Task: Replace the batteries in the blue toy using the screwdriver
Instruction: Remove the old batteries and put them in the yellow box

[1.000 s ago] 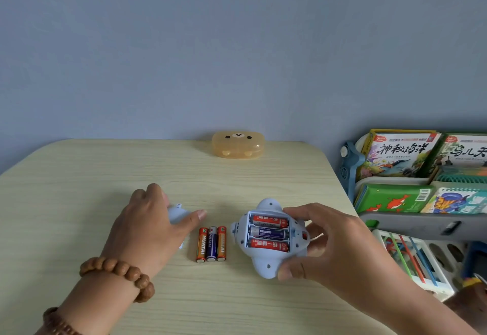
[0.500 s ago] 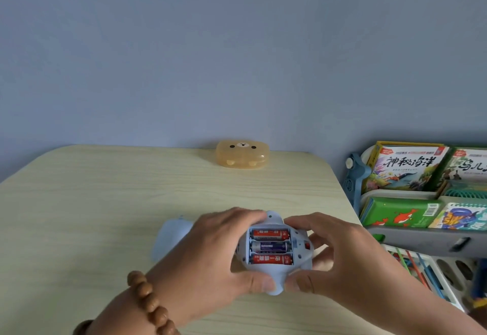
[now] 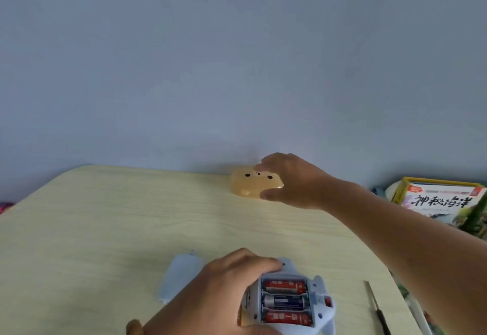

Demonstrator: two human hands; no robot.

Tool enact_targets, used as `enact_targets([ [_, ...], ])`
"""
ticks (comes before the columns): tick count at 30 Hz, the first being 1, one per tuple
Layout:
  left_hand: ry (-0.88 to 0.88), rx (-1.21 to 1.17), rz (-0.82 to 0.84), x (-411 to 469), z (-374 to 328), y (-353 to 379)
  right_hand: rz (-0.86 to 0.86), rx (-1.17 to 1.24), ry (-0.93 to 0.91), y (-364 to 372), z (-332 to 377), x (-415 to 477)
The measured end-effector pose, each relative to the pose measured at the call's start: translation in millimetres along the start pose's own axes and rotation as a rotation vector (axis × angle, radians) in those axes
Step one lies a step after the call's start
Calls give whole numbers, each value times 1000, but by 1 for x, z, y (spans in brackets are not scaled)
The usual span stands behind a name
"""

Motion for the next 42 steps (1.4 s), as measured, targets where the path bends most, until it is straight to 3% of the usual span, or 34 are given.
enact_targets([
  [3, -6, -7, -10, -2, 4, 2, 16, -87, 6, 23, 2, 20],
  [6, -8, -26, -12, -5, 7, 4, -82, -145, 30, 30, 3, 27],
  [17, 53, -26, -87, -8, 5, 7, 32, 92, -6, 20, 14, -34],
  [22, -1, -9, -20, -13, -9, -2, 4, 127, 42, 20, 18, -44],
  [25, 12, 30, -217, -10, -5, -24, -76, 348, 82, 0, 20, -58],
  [28, -83, -216, -481, 1, 7, -49, -50, 578, 3, -29, 28, -79],
  [31, -76, -609, -317, 14, 7, -55, 12, 692, -104, -44, 39, -94],
  [34, 0, -817, -164, 16, 0, -50, 22, 697, -129, -46, 40, -100],
  [42, 21, -811, -173, 23, 2, -45, 2, 707, -144, -41, 32, -98],
])
Point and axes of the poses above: each hand's wrist, its own x-axis towards the middle knuckle, its own y-axis out of the palm, z = x × y, the point moved 1 cm from there along x, towards the middle knuckle, and after that the axes turned 7 degrees about -x, right-handed, at the moved point
